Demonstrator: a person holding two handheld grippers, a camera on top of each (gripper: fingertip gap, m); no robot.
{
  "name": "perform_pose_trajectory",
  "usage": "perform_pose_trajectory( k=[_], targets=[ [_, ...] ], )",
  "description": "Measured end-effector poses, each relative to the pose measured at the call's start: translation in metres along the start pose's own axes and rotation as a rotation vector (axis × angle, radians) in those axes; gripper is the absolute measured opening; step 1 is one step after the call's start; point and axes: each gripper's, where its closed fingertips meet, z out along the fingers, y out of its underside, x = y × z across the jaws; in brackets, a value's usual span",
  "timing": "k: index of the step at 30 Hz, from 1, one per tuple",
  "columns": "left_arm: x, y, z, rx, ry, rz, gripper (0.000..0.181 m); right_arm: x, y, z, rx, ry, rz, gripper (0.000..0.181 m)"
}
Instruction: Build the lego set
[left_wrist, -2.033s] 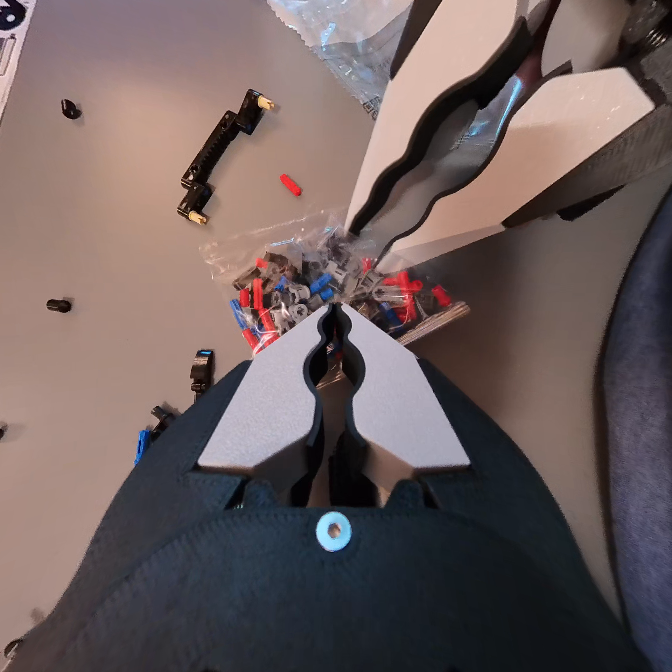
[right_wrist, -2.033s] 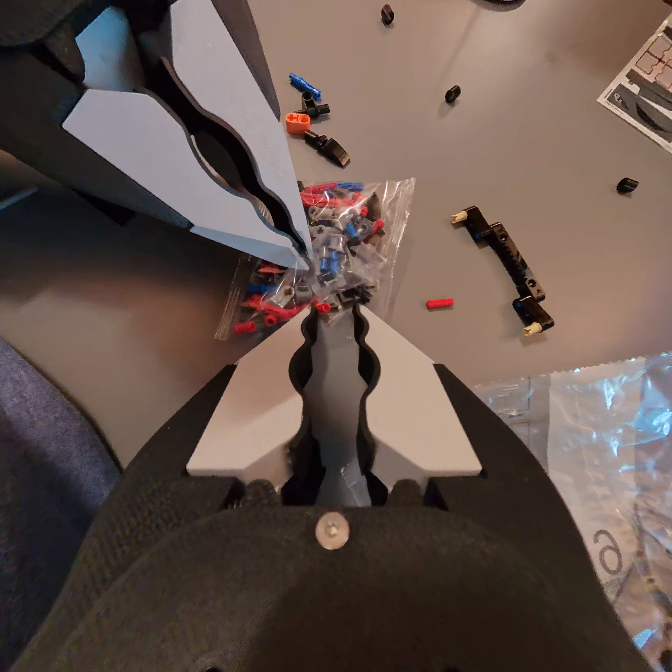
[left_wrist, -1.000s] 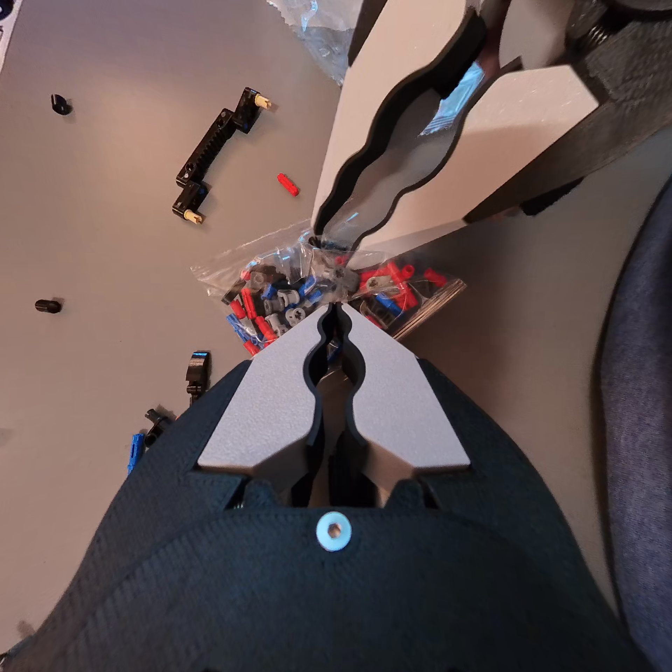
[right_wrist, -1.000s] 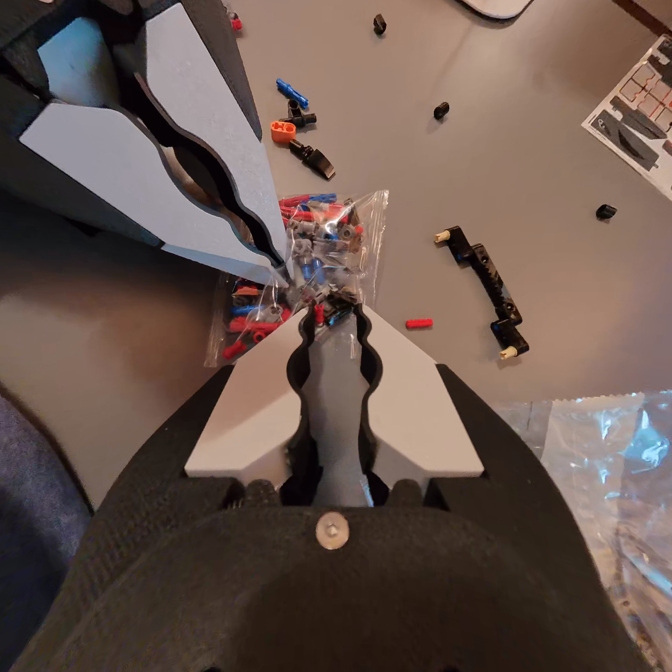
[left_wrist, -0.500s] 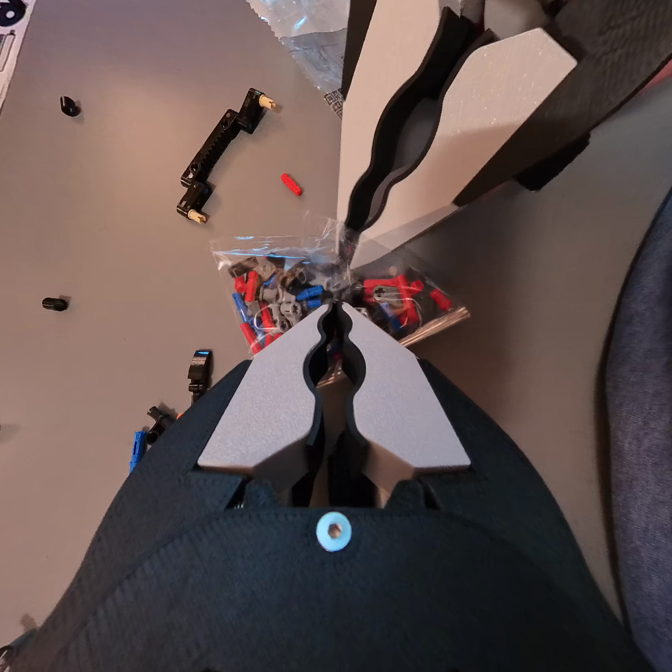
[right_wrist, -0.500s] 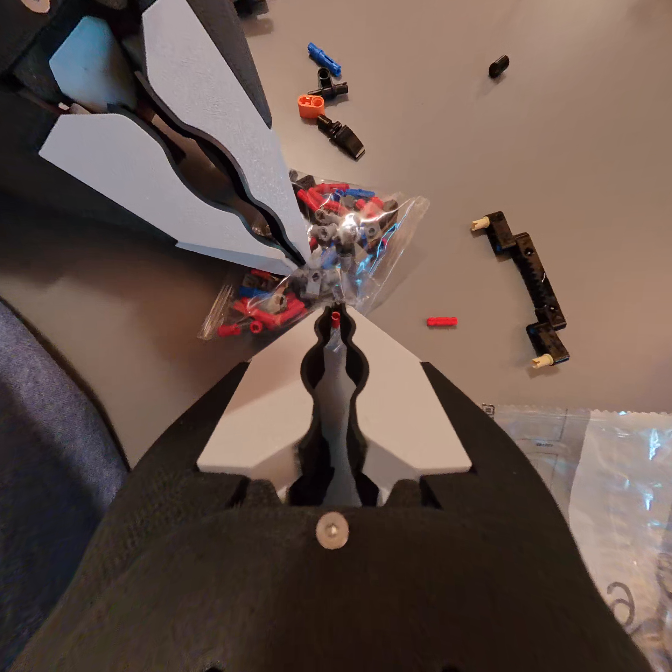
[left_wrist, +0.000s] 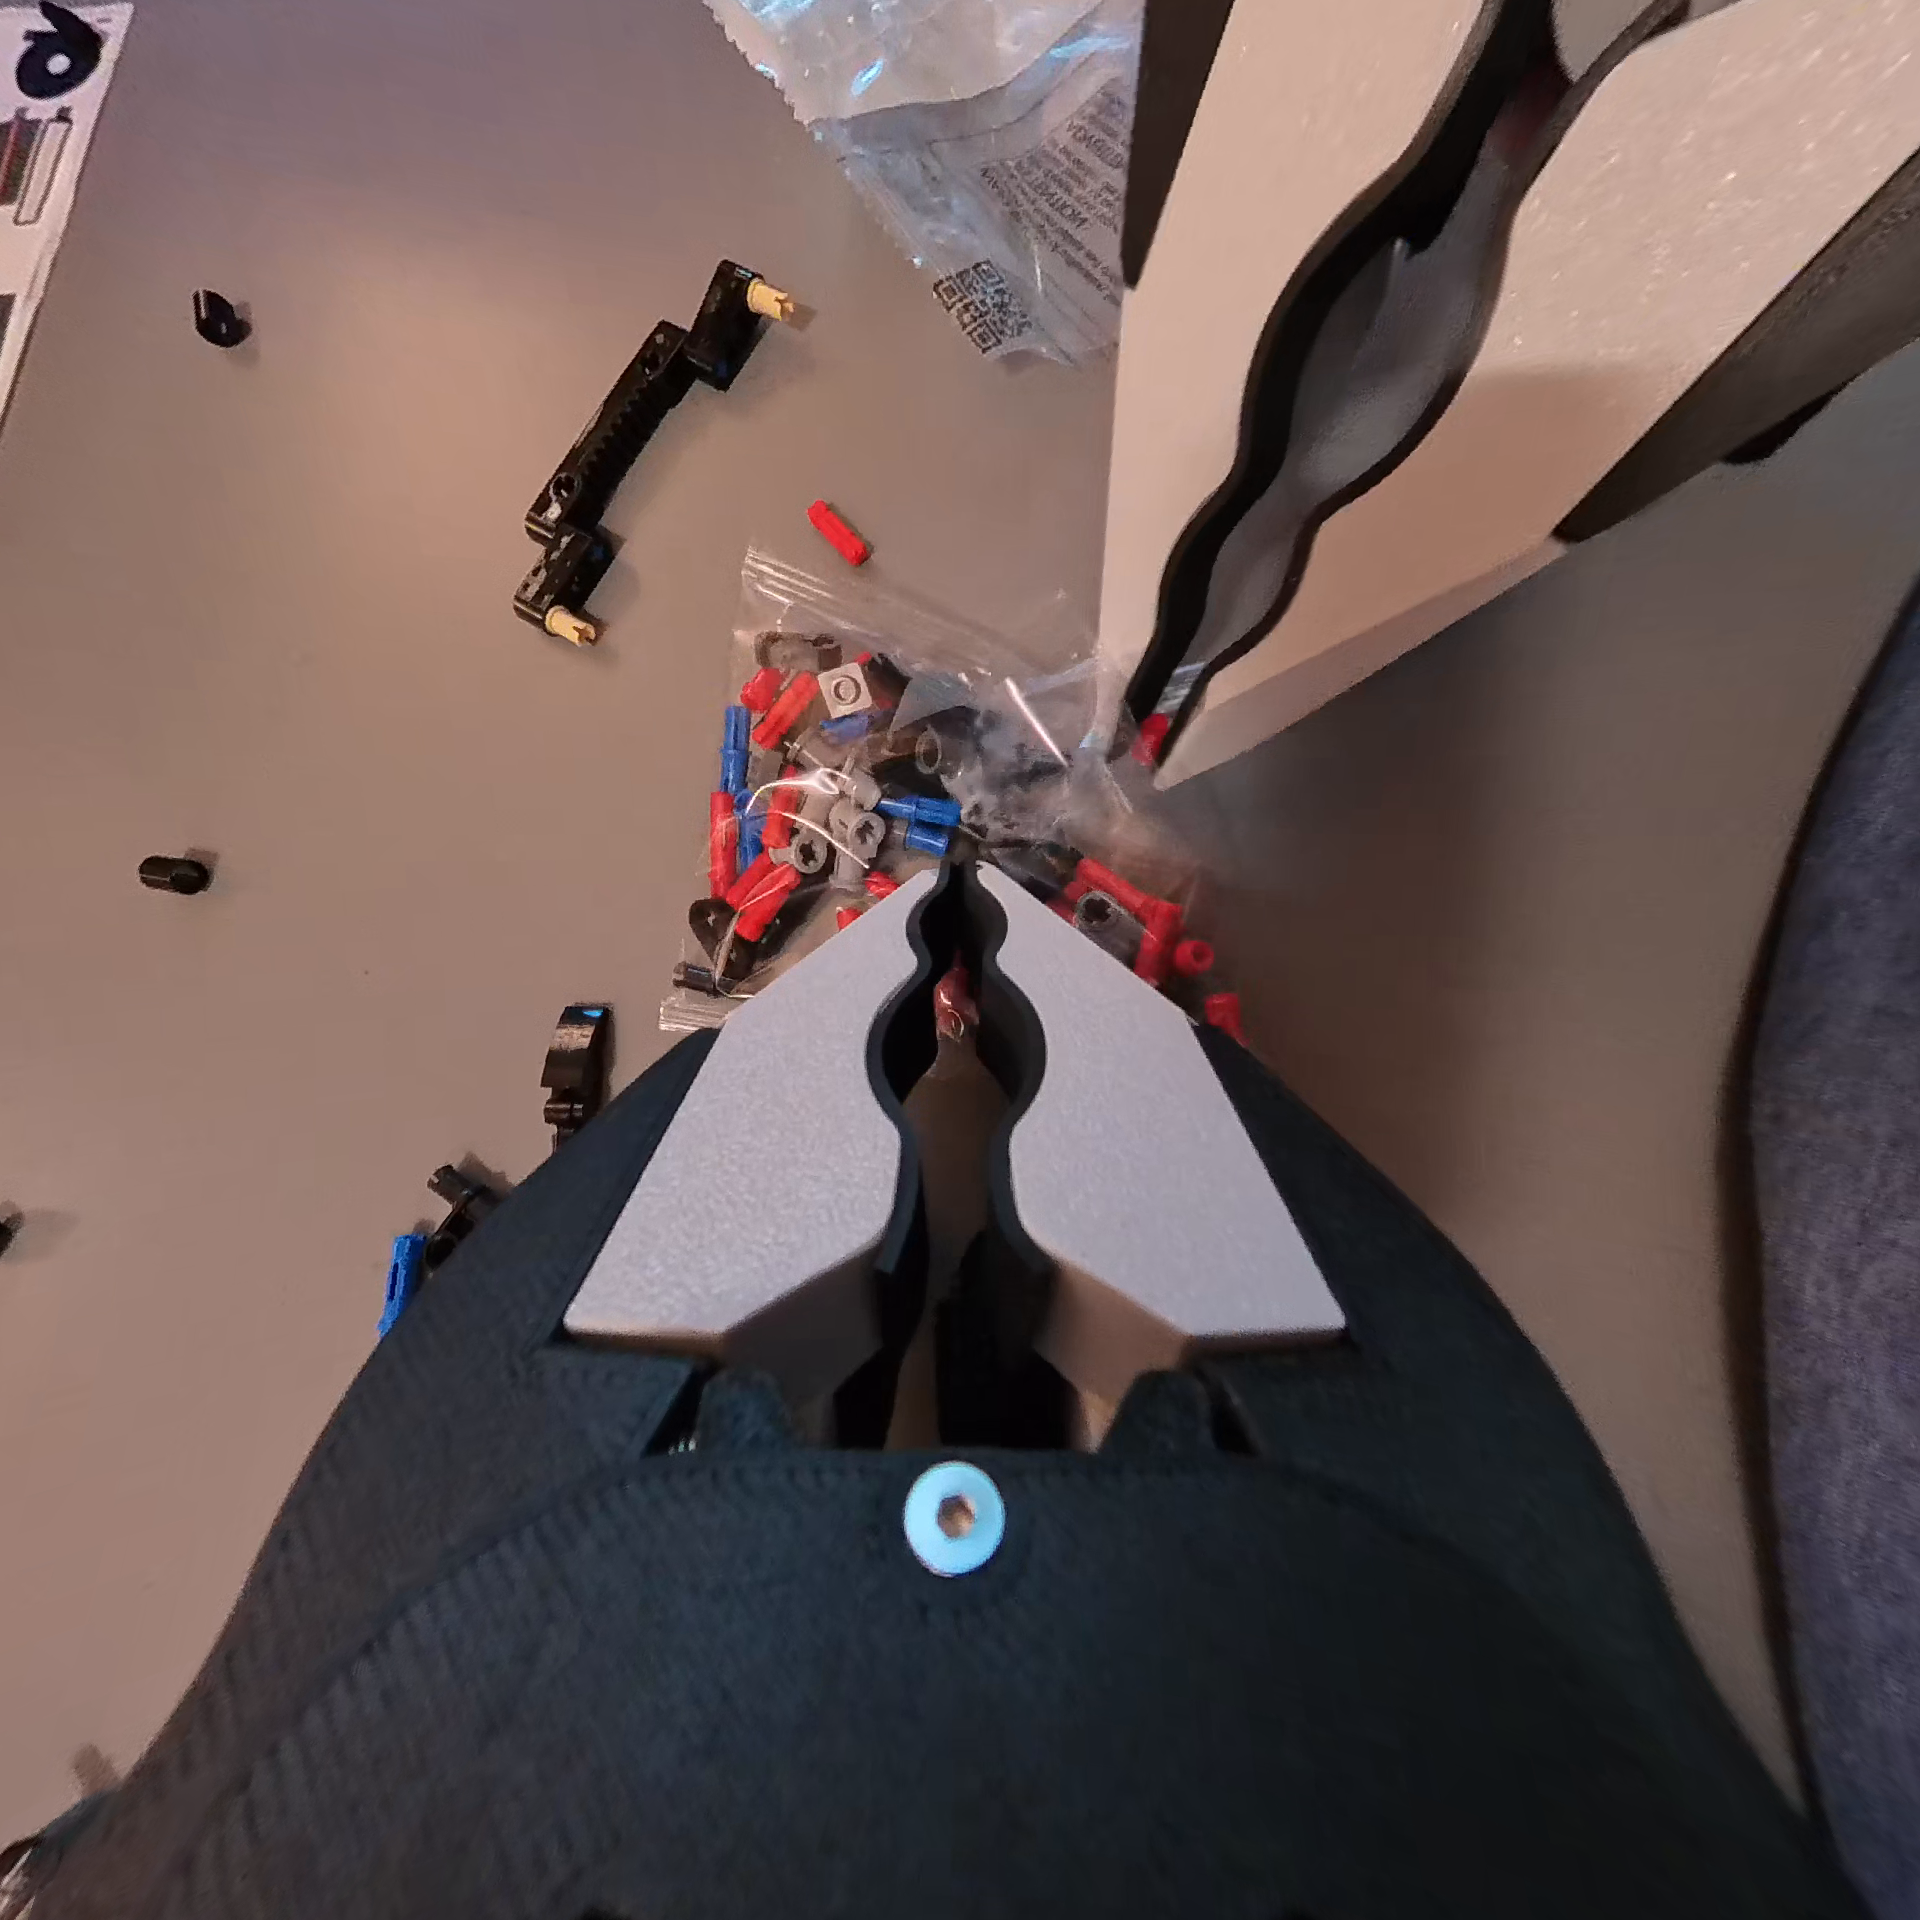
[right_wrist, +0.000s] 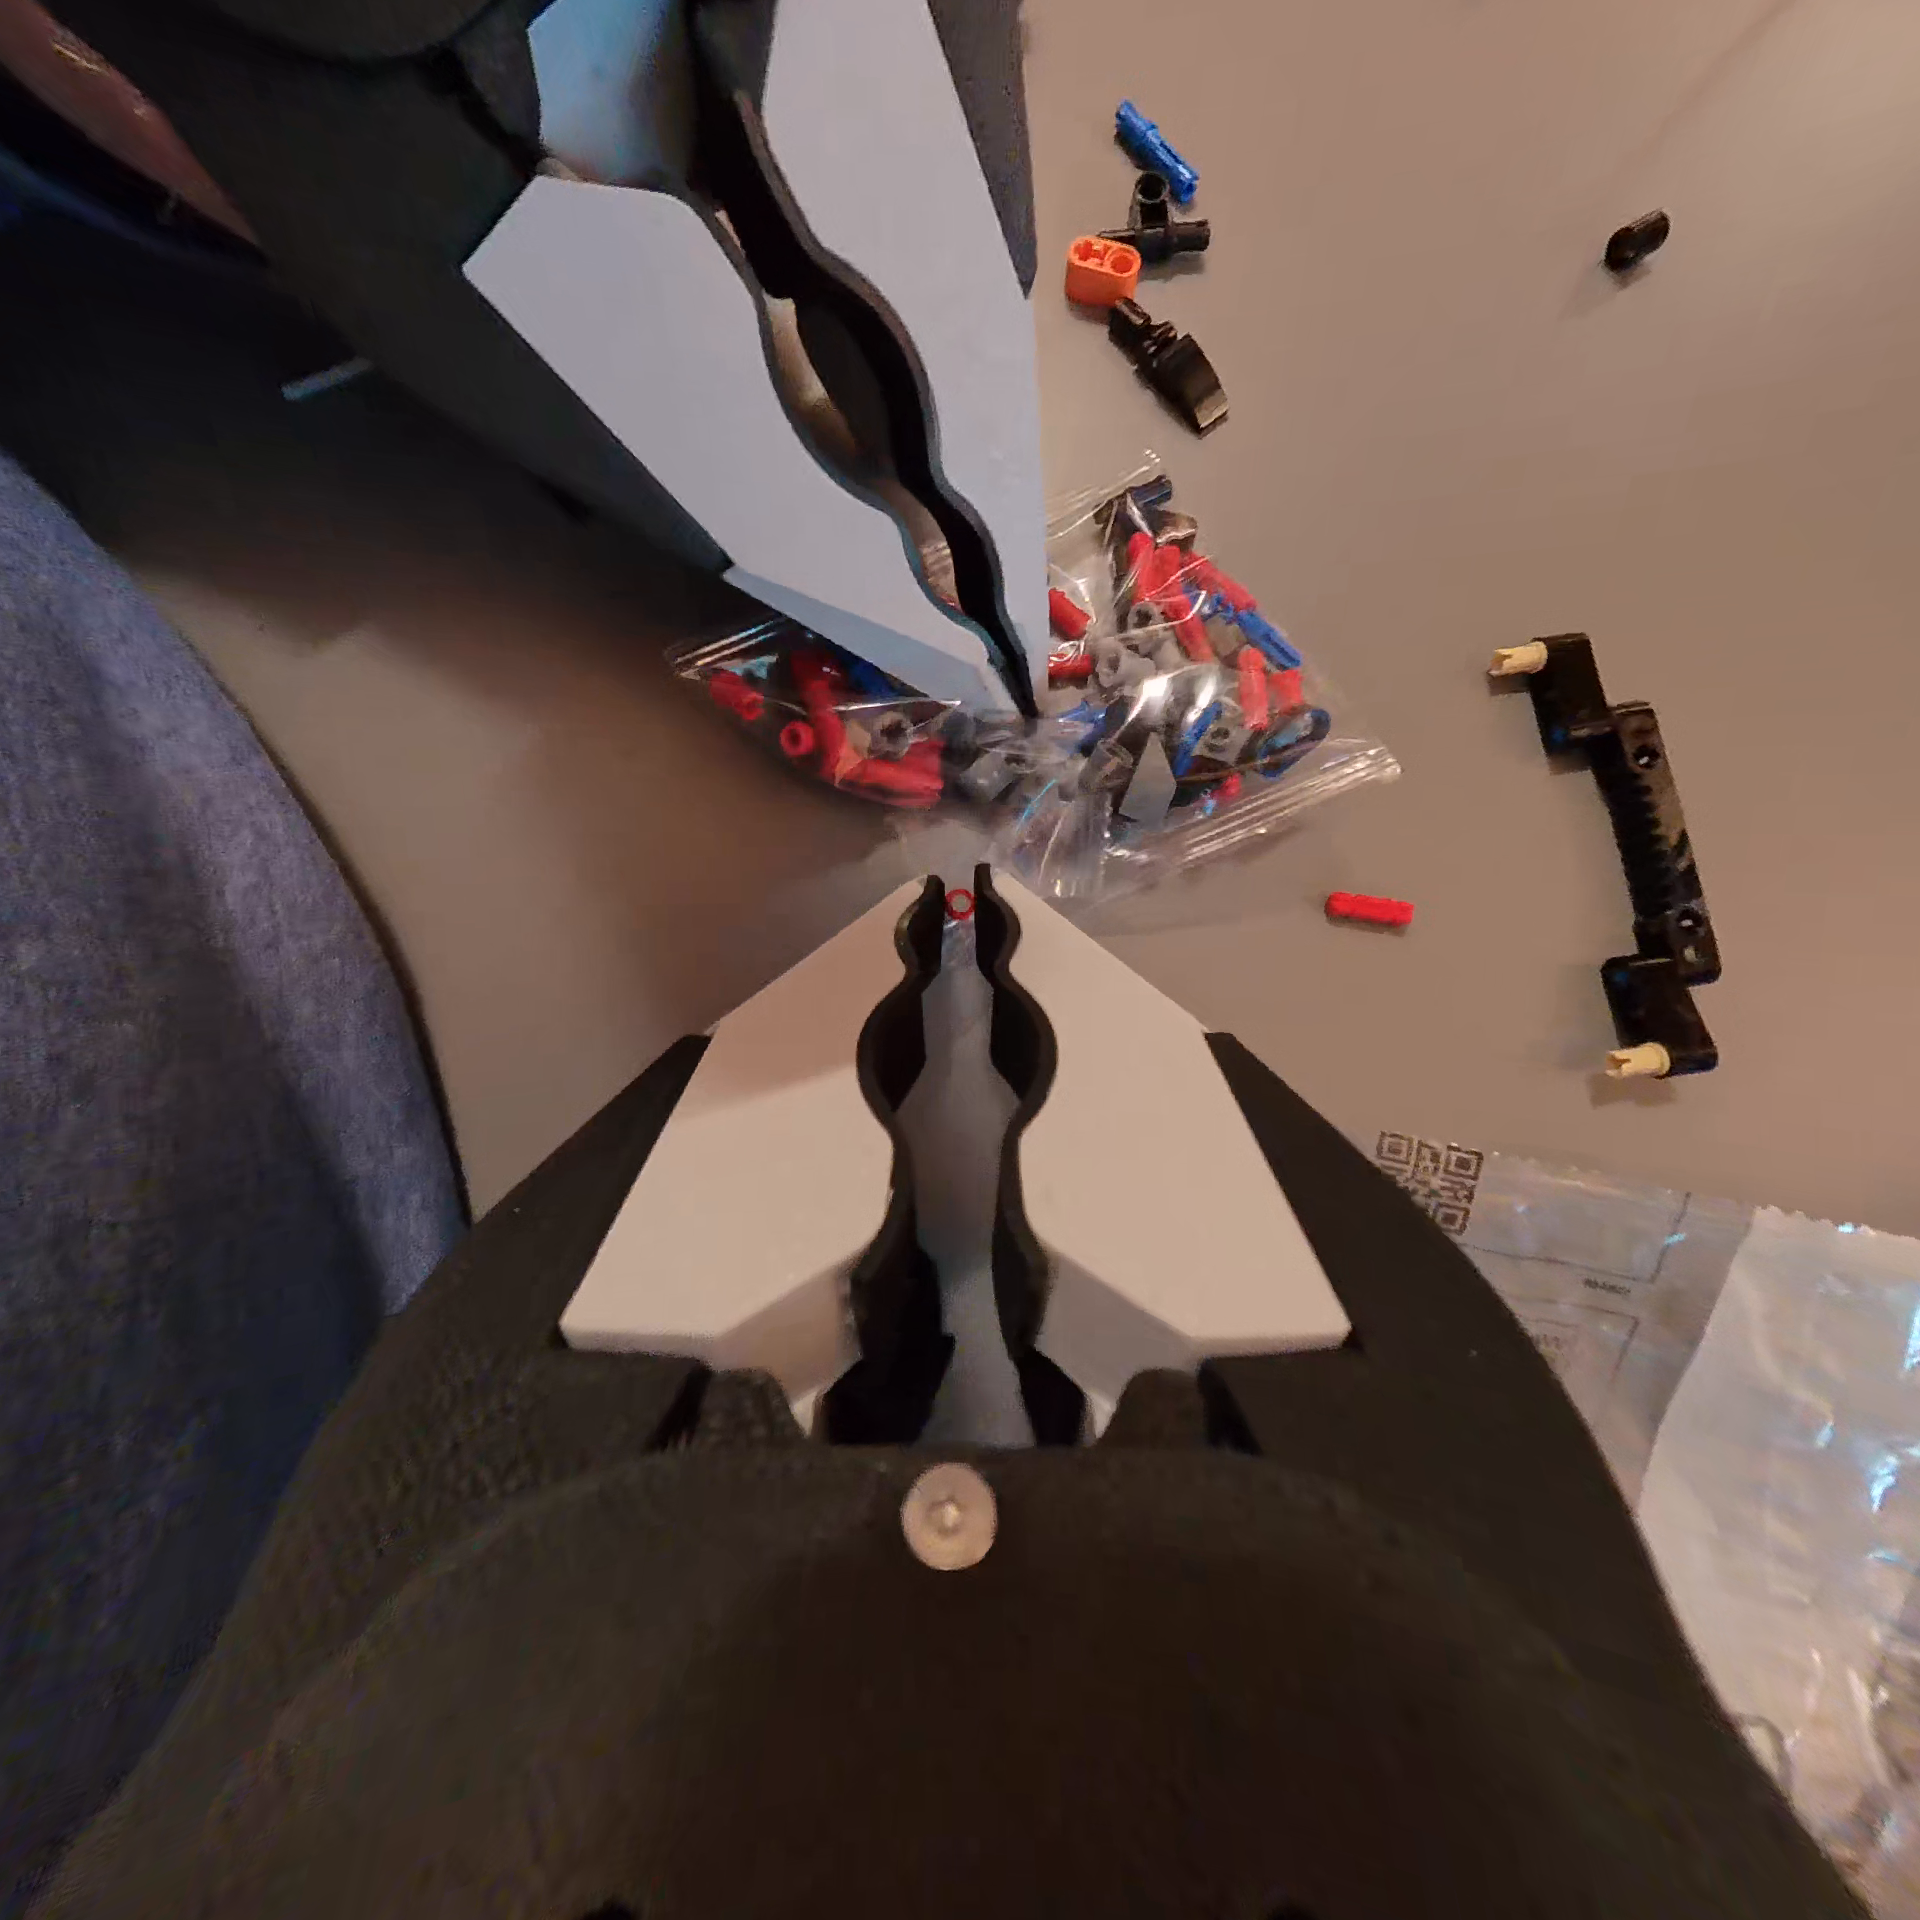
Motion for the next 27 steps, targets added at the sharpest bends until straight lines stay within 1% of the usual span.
perform_pose_trajectory(
  k=[6,9,12,14,18,21,24,27],
  targets=[
    [0.000,-0.001,0.001,0.000,0.001,-0.003,0.000,-0.002,0.000,-0.005,0.013,-0.007,0.005,0.005],
    [0.000,-0.001,0.001,0.000,0.009,-0.010,0.000,0.001,0.002,-0.009,0.021,0.018,0.024,0.011],
    [0.000,-0.002,0.001,-0.002,0.014,-0.011,0.000,0.000,-0.003,-0.014,0.048,0.025,0.029,0.016],
    [0.000,-0.002,0.001,-0.003,0.014,-0.012,0.000,-0.003,-0.004,-0.015,0.053,0.024,0.027,0.013],
    [0.000,-0.002,0.001,-0.002,0.010,-0.012,0.000,-0.013,-0.002,-0.006,0.046,0.003,0.033,0.013],
    [0.000,-0.002,0.001,-0.002,0.009,-0.012,0.000,-0.014,-0.001,0.003,0.046,0.010,0.072,0.014],
    [0.000,-0.002,0.001,-0.001,0.005,-0.009,0.000,-0.009,-0.004,0.006,0.068,0.064,0.098,0.019],
    [0.001,-0.002,0.001,-0.002,0.006,-0.011,0.000,-0.004,-0.002,0.007,0.074,0.099,0.154,0.028]
  ],
)
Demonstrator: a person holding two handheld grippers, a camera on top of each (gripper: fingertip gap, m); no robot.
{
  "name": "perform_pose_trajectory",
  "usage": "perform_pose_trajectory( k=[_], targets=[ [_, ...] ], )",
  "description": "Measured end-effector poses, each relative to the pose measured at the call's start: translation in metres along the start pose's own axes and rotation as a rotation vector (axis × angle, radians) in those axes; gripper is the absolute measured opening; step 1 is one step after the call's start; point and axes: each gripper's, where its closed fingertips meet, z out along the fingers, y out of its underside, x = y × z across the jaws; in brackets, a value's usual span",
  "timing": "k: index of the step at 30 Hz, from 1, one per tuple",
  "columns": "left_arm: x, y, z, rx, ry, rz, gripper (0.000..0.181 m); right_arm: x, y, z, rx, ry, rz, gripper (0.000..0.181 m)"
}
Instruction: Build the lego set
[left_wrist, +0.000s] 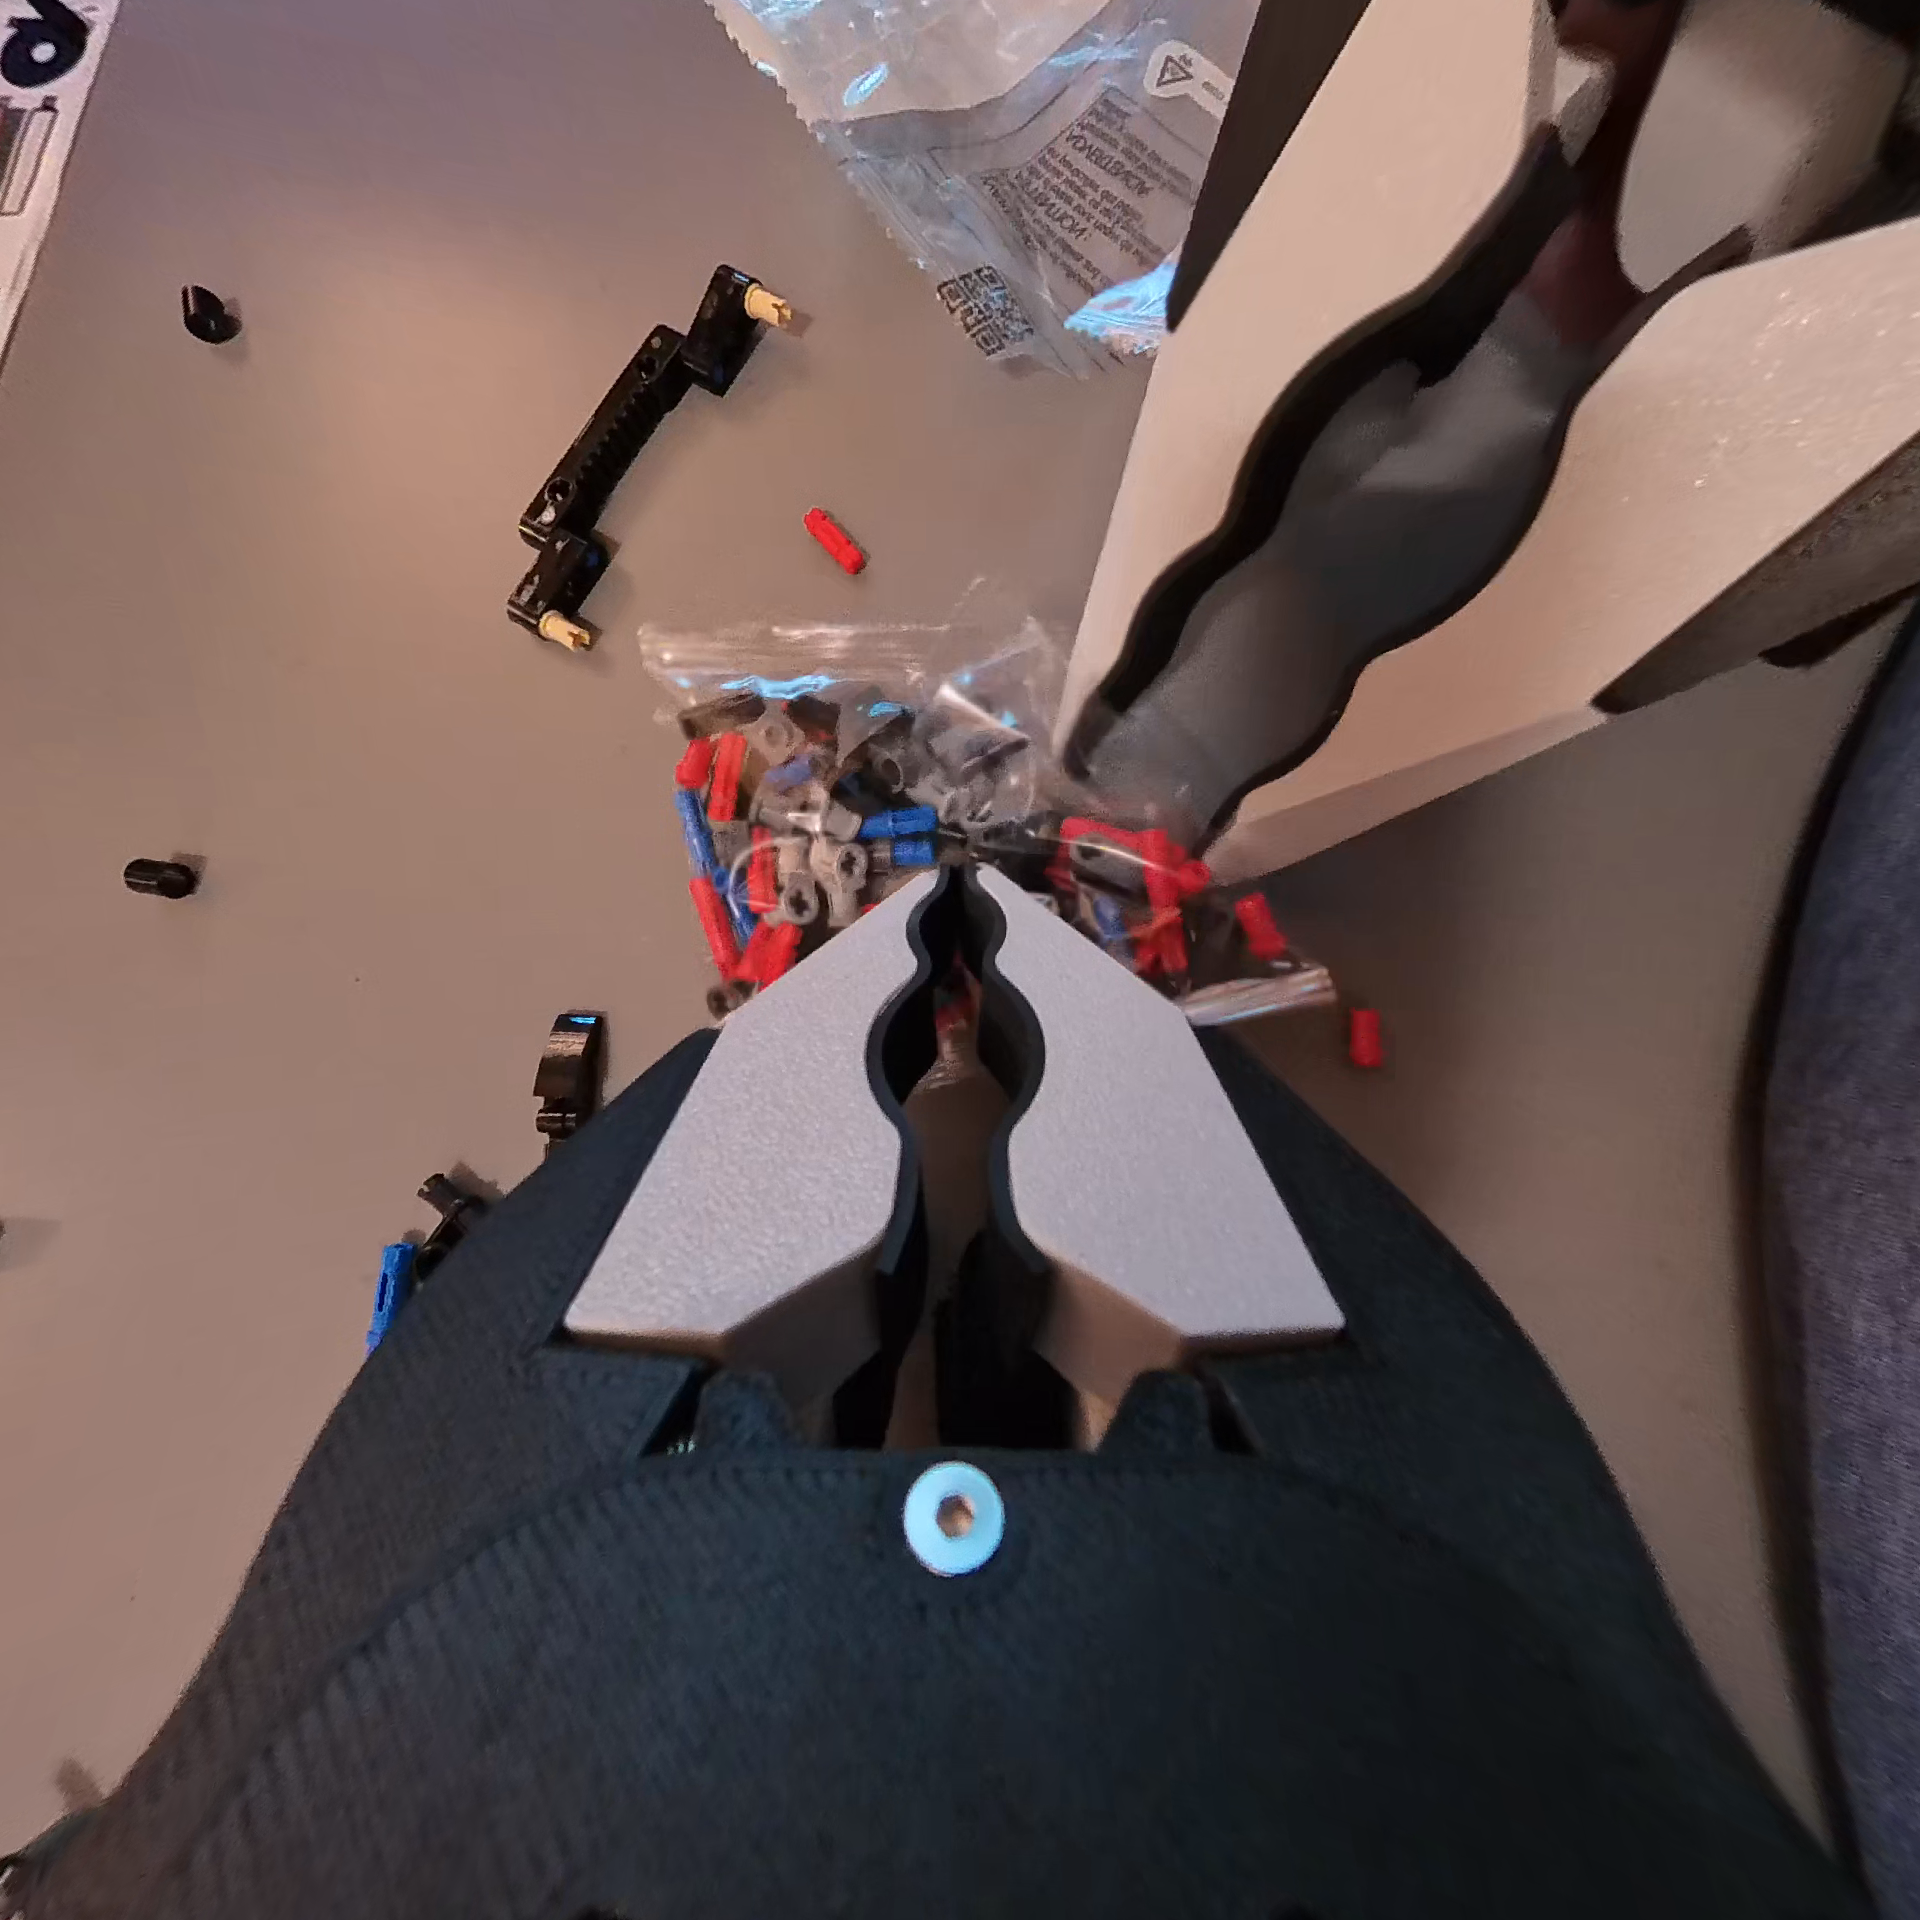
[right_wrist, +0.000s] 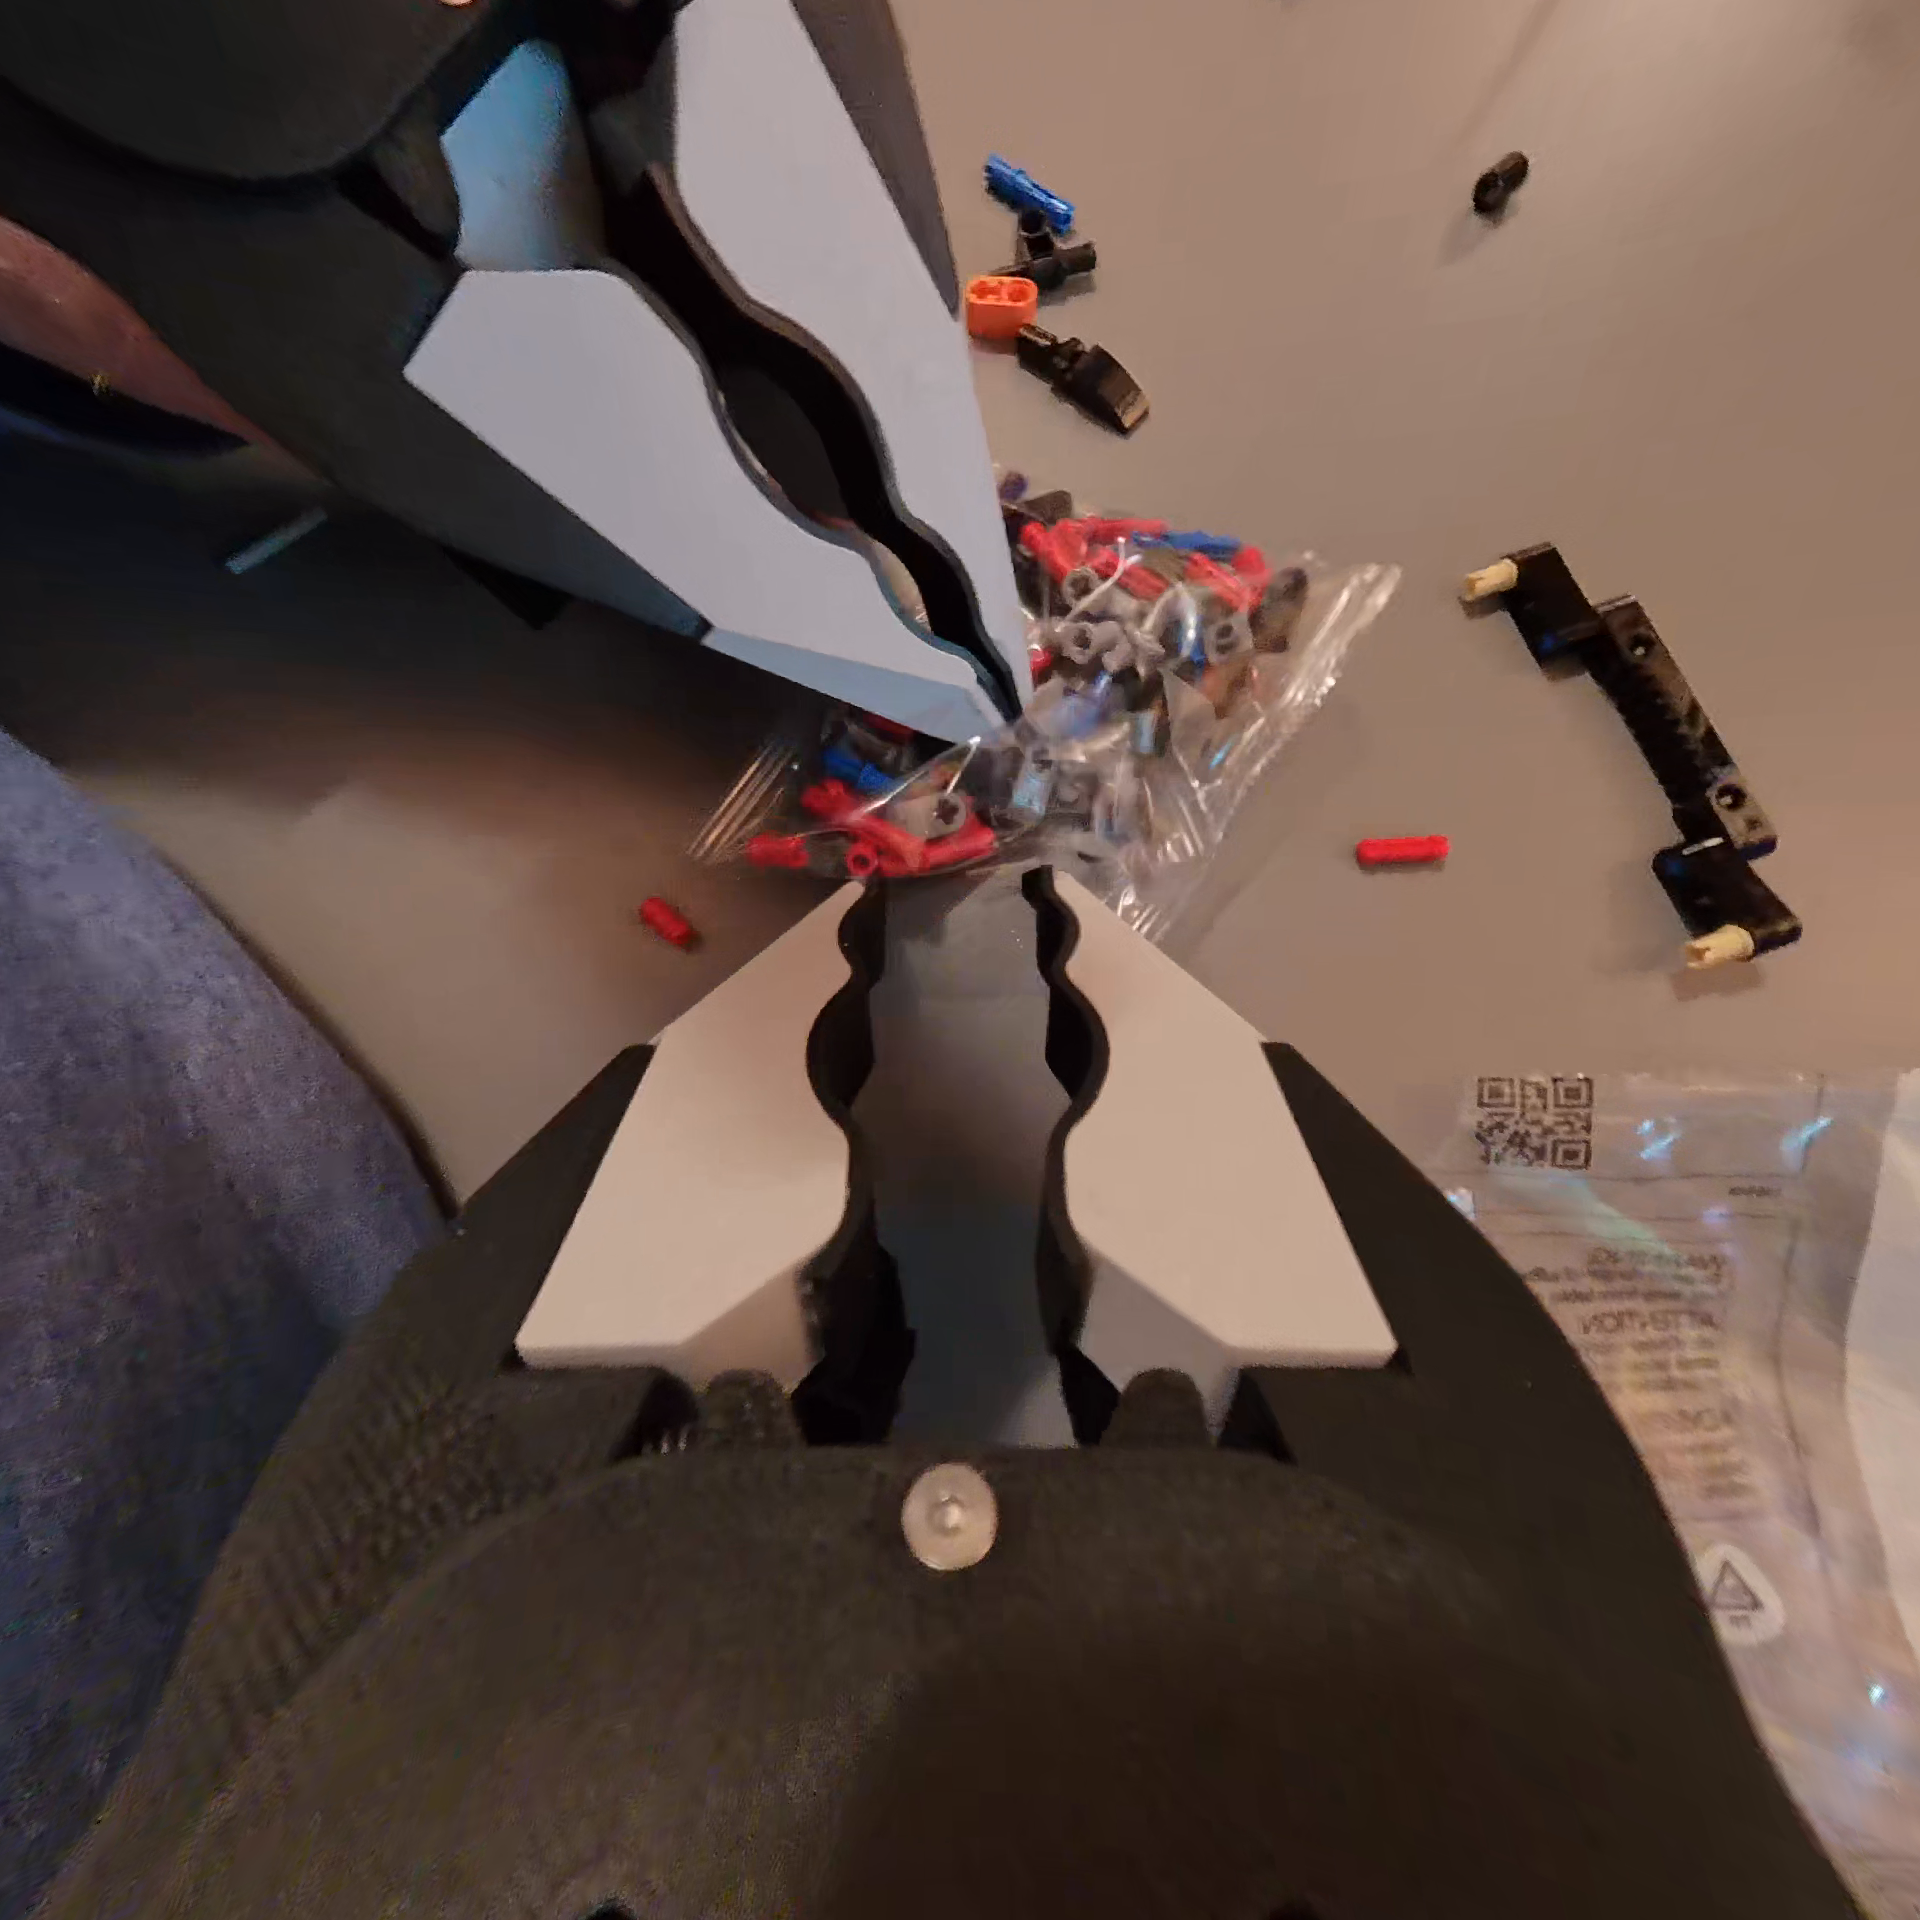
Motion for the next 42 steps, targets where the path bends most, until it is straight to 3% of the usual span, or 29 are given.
perform_pose_trajectory(
  k=[13,31,42],
  targets=[
    [0.001,0.000,0.000,0.002,-0.004,0.002,0.000,0.021,-0.008,0.001,0.074,0.075,0.102,0.021],
    [0.001,0.000,0.000,0.006,-0.006,0.008,0.000,0.032,-0.015,0.012,0.038,0.140,-0.008,0.002],
    [-0.007,0.001,0.000,-0.007,-0.065,0.028,0.000,0.025,-0.014,0.004,0.017,0.063,-0.086,0.000]
  ],
)
